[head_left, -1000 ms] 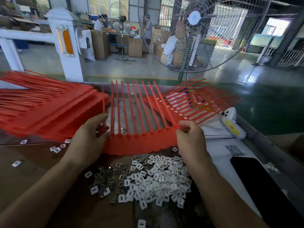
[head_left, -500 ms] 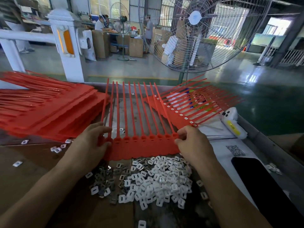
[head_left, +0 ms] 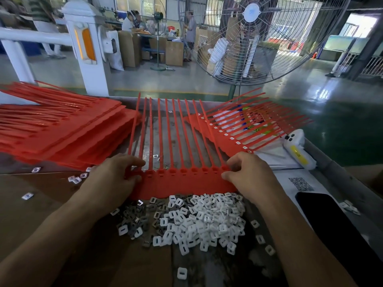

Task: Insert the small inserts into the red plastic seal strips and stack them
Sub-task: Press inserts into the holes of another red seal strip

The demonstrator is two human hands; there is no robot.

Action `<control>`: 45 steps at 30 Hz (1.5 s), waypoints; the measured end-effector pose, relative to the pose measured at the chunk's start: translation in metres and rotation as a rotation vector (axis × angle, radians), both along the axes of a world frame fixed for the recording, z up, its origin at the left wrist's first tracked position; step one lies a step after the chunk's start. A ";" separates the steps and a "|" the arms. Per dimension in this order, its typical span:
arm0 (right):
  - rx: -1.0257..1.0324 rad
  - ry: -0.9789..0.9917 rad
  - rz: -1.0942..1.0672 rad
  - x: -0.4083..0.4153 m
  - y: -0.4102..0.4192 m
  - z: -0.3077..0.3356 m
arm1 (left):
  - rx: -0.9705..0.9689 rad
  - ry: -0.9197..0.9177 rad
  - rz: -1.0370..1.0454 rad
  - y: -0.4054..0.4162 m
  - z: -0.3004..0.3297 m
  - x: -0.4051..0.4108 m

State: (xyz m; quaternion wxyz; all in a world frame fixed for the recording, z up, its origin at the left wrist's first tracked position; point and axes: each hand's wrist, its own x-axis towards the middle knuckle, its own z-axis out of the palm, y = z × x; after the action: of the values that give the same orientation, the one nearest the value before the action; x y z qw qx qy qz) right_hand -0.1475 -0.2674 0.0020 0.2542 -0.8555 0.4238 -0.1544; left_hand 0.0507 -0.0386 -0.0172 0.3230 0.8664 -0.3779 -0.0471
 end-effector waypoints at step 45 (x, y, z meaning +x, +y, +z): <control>0.003 -0.006 0.731 0.015 0.042 0.001 | 0.041 -0.020 -0.008 0.001 0.003 -0.010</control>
State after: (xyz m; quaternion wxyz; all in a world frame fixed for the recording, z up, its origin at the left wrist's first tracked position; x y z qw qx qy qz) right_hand -0.1323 -0.2258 0.0033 0.2949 -0.9497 0.0897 -0.0554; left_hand 0.0411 -0.0372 -0.0143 0.3012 0.8717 -0.3837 -0.0475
